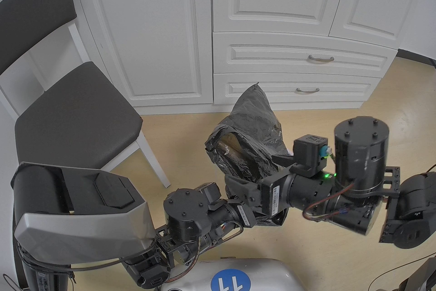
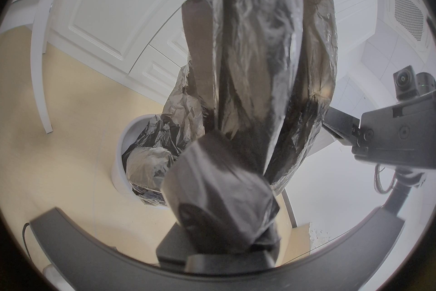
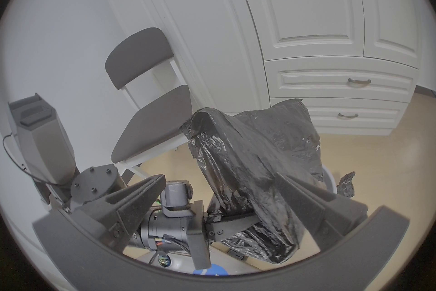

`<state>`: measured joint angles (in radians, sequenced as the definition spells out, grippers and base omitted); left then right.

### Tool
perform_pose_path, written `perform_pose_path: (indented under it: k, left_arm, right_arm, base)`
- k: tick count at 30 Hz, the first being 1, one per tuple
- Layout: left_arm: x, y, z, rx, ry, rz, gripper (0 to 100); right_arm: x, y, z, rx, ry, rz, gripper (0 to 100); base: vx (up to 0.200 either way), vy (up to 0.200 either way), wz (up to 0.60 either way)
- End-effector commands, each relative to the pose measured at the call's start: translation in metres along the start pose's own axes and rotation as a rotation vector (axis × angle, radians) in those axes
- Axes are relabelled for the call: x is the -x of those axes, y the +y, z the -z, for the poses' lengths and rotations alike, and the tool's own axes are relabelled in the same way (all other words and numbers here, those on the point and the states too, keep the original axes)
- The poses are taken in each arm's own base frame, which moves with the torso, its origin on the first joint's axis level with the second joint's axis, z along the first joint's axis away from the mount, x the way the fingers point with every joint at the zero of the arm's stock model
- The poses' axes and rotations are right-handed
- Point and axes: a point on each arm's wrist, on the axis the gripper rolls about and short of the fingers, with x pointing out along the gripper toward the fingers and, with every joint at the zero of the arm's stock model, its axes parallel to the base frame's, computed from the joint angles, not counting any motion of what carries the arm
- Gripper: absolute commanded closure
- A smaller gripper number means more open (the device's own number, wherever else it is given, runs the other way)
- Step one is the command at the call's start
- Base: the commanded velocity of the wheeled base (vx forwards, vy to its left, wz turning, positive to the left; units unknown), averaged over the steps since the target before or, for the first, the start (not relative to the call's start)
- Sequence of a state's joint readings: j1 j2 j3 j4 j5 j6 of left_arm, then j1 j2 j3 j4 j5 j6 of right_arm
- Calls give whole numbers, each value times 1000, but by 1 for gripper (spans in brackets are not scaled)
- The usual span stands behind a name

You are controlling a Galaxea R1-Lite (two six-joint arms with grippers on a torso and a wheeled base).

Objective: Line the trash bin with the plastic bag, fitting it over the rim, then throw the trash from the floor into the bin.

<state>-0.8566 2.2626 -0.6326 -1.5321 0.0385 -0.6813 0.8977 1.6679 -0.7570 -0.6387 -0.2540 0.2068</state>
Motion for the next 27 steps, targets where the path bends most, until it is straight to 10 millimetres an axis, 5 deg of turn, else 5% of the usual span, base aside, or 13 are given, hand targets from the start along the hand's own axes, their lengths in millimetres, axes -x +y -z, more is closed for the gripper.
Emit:
perform_pose_path:
  k: [1,8,16,17,27]
  left_arm:
    - [12,-3,-6,-41,16,15,100]
    - [53,-19,-33,-82,82,172,100]
    - [70,3,-38,-132,192,232,100]
    - [69,5,-38,-131,198,233,100]
    - [65,20,-30,-146,230,194,100]
  right_arm:
    - [53,-37,-38,9,-132,20,0]
    - [73,-87,-60,-23,-226,83,0]
    - [57,-119,-51,-34,-165,150,0]
    - [54,-121,-51,-33,-161,156,100]
    - [17,-151,-53,-62,-131,231,100]
  base:
    - [0,0,0]
    - [0,0,0]
    - [0,0,0]
    - [0,0,0]
    - [0,0,0]
